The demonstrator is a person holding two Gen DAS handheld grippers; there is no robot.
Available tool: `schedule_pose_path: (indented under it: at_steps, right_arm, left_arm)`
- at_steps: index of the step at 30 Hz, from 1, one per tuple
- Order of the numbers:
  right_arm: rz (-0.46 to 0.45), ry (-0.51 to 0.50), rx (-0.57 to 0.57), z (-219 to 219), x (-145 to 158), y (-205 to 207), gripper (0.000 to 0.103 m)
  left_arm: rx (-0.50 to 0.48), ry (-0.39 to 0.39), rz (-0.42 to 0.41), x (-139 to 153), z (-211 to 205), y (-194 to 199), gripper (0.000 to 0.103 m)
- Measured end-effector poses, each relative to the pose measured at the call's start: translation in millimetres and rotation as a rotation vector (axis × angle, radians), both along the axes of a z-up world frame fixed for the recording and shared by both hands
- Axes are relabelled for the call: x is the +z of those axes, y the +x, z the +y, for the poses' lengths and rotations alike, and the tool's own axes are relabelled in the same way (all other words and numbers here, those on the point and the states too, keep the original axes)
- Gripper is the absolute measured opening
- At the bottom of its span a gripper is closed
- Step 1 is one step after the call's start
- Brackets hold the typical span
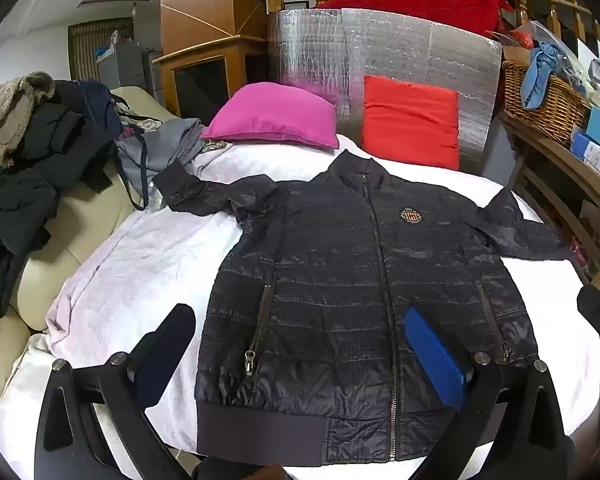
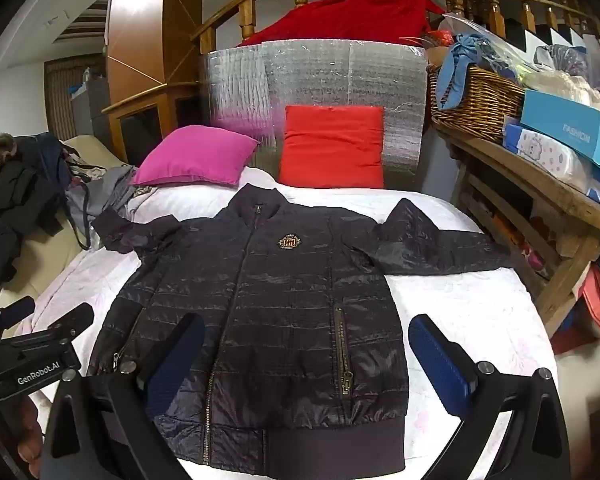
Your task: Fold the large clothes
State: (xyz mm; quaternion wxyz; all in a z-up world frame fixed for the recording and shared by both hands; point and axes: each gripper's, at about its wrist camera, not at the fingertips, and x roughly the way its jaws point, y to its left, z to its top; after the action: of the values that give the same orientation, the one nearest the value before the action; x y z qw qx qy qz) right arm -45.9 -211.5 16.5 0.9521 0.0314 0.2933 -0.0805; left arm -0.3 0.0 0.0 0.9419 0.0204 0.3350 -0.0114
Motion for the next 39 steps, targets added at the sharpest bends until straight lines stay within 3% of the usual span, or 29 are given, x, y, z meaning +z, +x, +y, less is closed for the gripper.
schedule_pose_path:
  at_steps: [10,39]
  right_arm:
    - [-0.001,0.001,-0.004,4.7,2.8,-1.1,0.103]
    - [-0.011,0.020,-0.004,-1.6,0.3,-2.4,0.103]
  left_arm:
    - [-0.005,0.001,-0.003,-13.4,-7.2,-2.6,0.103]
    - [0.001,-0.011,0.006,-1.5,-1.4,-3.2,0.103]
